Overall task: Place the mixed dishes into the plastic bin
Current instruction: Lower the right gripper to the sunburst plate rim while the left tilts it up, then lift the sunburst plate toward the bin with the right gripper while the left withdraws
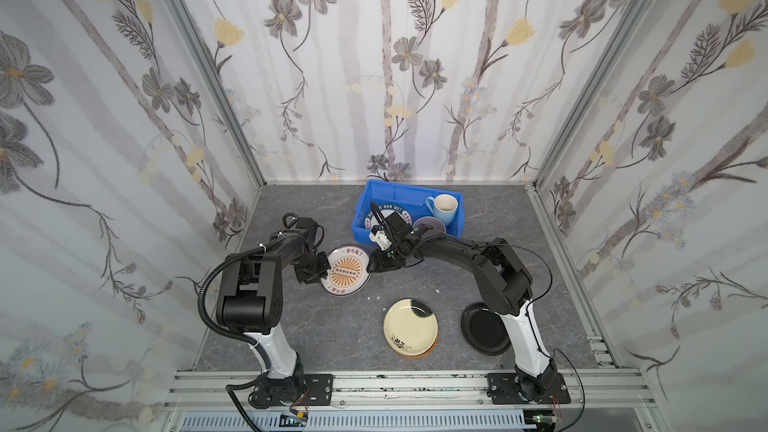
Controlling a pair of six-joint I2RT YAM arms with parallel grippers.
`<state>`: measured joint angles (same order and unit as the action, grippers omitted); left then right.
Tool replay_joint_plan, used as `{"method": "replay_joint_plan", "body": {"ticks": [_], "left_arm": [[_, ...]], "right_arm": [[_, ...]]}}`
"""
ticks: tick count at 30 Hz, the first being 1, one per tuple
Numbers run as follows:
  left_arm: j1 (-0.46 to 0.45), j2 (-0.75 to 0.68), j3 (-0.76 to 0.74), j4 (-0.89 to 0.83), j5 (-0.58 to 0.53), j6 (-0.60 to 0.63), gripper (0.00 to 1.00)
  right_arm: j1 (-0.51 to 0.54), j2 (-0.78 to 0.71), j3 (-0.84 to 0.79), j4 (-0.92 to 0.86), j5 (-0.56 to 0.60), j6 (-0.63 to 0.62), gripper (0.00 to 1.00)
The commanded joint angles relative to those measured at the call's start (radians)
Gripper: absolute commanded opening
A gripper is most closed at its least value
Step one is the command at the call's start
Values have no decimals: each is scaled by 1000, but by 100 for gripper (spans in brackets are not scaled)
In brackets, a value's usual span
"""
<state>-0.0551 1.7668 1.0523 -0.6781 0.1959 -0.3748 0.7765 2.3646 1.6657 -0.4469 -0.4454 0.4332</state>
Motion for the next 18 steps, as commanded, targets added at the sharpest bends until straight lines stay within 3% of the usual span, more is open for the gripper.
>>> {"method": "replay_joint_plan", "body": {"ticks": [1, 7, 14, 18], "left_arm": [[-5, 17, -1, 4, -12, 0, 22], [-12, 24, -1, 12, 4, -1, 21], [-20, 19, -11, 20, 17, -1, 22], [-22, -9, -13, 5, 17, 0, 24]], "right_arm": [[1, 22, 31, 7, -26, -7, 48], [4, 50, 80, 1, -56, -7, 45], [6, 53, 105, -5, -82, -6, 14], [4, 25, 84, -10, -89, -9, 6]]}}
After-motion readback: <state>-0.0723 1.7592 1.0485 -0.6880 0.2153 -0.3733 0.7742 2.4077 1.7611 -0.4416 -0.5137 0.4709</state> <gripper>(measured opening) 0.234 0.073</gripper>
